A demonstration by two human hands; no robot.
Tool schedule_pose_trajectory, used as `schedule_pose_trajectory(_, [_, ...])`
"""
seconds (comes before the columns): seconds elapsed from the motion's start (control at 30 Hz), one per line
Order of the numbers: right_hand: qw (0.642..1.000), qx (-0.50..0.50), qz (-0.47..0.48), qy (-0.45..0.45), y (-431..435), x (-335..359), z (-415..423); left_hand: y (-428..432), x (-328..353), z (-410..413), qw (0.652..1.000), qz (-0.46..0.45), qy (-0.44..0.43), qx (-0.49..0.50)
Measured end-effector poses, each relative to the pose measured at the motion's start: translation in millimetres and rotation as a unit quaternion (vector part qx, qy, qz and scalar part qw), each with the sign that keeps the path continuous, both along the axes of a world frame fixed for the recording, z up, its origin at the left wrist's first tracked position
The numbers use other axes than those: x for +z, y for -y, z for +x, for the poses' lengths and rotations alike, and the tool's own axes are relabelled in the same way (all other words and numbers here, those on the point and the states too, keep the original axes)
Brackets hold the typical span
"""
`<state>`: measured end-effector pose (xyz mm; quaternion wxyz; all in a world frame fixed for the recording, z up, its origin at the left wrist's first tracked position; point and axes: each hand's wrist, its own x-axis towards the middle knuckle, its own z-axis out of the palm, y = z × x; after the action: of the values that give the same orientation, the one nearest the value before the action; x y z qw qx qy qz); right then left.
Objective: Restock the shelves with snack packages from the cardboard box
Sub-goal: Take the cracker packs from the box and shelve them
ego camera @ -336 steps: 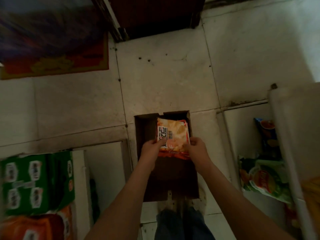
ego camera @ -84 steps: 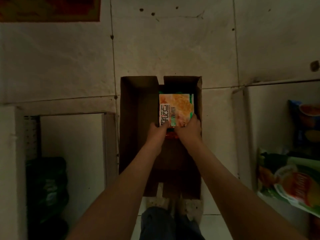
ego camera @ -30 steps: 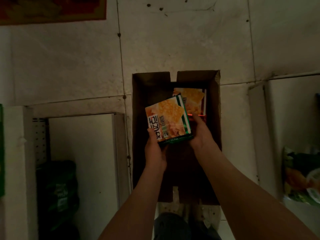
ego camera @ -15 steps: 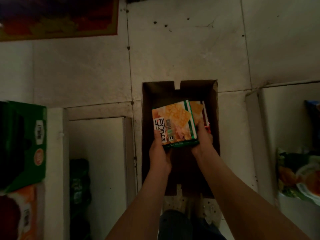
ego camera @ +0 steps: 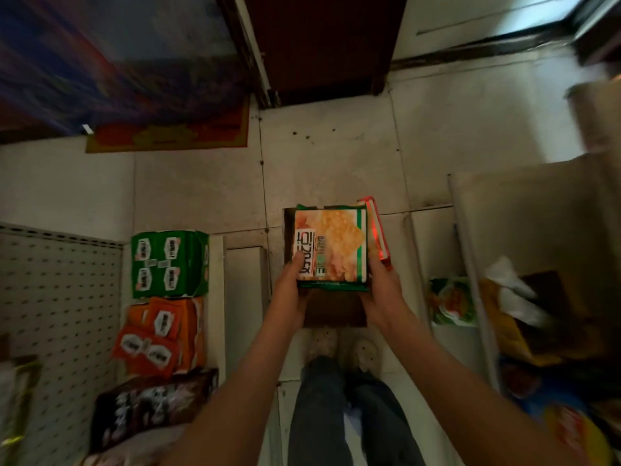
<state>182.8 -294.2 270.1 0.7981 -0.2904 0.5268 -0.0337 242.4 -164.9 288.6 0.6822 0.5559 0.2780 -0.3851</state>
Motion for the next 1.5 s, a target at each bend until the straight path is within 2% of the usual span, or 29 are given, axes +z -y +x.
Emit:
schedule_pose_trajectory(0.2, [0.997, 0.006, -0.023, 0.076, 30, 124, -31, 6, 118, 7, 0.984, -0.073, 0.008, -0.164])
schedule_pose_trajectory(0.27, [0.994, 0.003, -0.036, 0.100, 35, 156, -51, 14, 152, 5, 0.971, -0.093, 0.007, -0.218])
schedule_pose_trajectory(0.47, [0.980, -0.086, -0.077, 0.164, 33, 234, -125, 47, 230, -26, 0.916, -0.144, 0.032, -0.374])
schedule_pose_trajectory(0.53, [0.975, -0.104, -0.090, 0.172, 28, 252, -153, 55, 252, -43, 0.893, -0.145, 0.040, -0.425])
schedule_pose_trajectory(0.57, [0.970, -0.130, -0.110, 0.172, 23, 269, -177, 63, 268, -58, 0.871, -0.140, 0.047, -0.469])
schedule_pose_trajectory(0.63, [0.971, -0.128, -0.131, 0.154, 20, 280, -192, 68, 277, -64, 0.859, -0.132, 0.054, -0.492])
schedule_pose_trajectory(0.7, [0.963, -0.160, -0.157, 0.149, 8, 304, -235, 81, 302, -91, 0.812, -0.133, 0.058, -0.565])
schedule_pose_trajectory(0.83, [0.946, -0.207, -0.216, 0.122, -12, 336, -294, 98, 336, -132, 0.744, -0.136, 0.080, -0.650])
schedule_pose_trajectory(0.93, [0.908, -0.287, -0.266, 0.151, -22, 361, -332, 107, 359, -167, 0.687, -0.146, 0.091, -0.706])
schedule_pose_trajectory(1.0, [0.884, -0.342, -0.276, 0.160, -32, 378, -358, 107, 376, -195, 0.664, -0.161, 0.089, -0.725])
schedule_pose_trajectory(1.17, [0.842, -0.407, -0.303, 0.183, -61, 408, -414, 103, 408, -271, 0.646, -0.208, 0.077, -0.731])
schedule_pose_trajectory(1.23, [0.825, -0.426, -0.318, 0.192, -76, 414, -449, 96, 423, -315, 0.651, -0.219, 0.073, -0.723])
schedule_pose_trajectory(1.33, [0.818, -0.419, -0.340, 0.197, -95, 424, -495, 82, 445, -369, 0.665, -0.231, 0.062, -0.708])
schedule_pose_trajectory(1.5, [0.813, -0.401, -0.367, 0.210, -120, 443, -582, 65, 487, -458, 0.605, -0.247, 0.130, -0.745])
